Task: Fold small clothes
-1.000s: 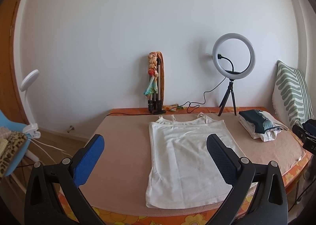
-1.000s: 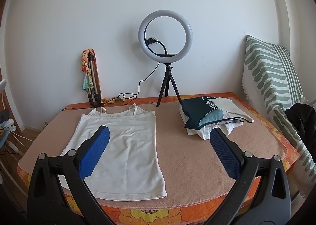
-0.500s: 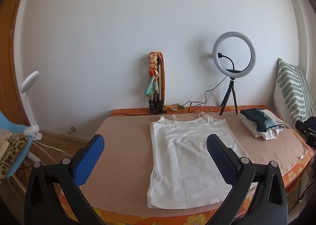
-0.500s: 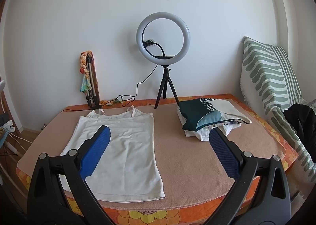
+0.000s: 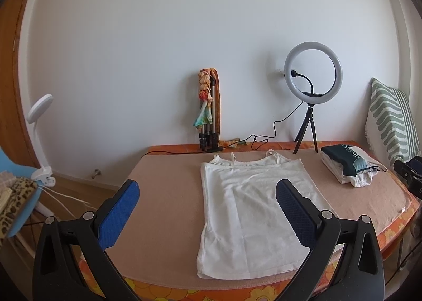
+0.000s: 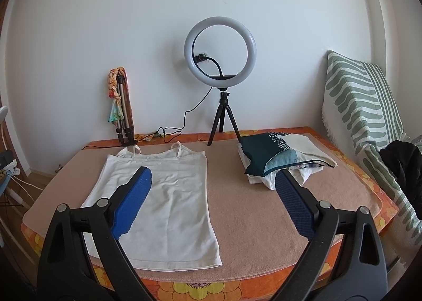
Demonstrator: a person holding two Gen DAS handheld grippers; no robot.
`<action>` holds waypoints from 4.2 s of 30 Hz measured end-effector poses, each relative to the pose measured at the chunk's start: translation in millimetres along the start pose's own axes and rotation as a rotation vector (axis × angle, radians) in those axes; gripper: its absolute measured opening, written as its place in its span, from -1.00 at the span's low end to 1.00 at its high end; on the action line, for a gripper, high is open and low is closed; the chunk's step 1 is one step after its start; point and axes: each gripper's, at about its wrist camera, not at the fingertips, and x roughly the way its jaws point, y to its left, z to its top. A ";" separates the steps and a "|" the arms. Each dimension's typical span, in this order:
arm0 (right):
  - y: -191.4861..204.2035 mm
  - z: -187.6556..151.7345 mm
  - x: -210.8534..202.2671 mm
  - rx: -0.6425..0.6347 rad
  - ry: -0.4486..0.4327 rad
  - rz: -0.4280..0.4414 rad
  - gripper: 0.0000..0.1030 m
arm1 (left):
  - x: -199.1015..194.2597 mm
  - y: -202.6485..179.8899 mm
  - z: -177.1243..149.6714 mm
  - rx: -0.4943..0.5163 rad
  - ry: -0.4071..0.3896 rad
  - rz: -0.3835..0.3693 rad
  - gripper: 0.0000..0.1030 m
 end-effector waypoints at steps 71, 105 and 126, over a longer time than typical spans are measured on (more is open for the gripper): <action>367.3 -29.9 435.7 -0.222 0.783 0.432 -0.04 | 166.6 63.3 -150.0 -0.352 0.624 -0.331 -0.92; 237.8 -3.6 471.9 -0.218 0.756 0.220 -0.93 | 156.2 -61.6 -119.0 -0.129 0.577 -0.556 -0.94; 68.1 77.9 340.8 -0.082 0.538 0.316 -0.01 | 84.1 -128.7 -100.9 0.178 0.390 -0.551 -0.77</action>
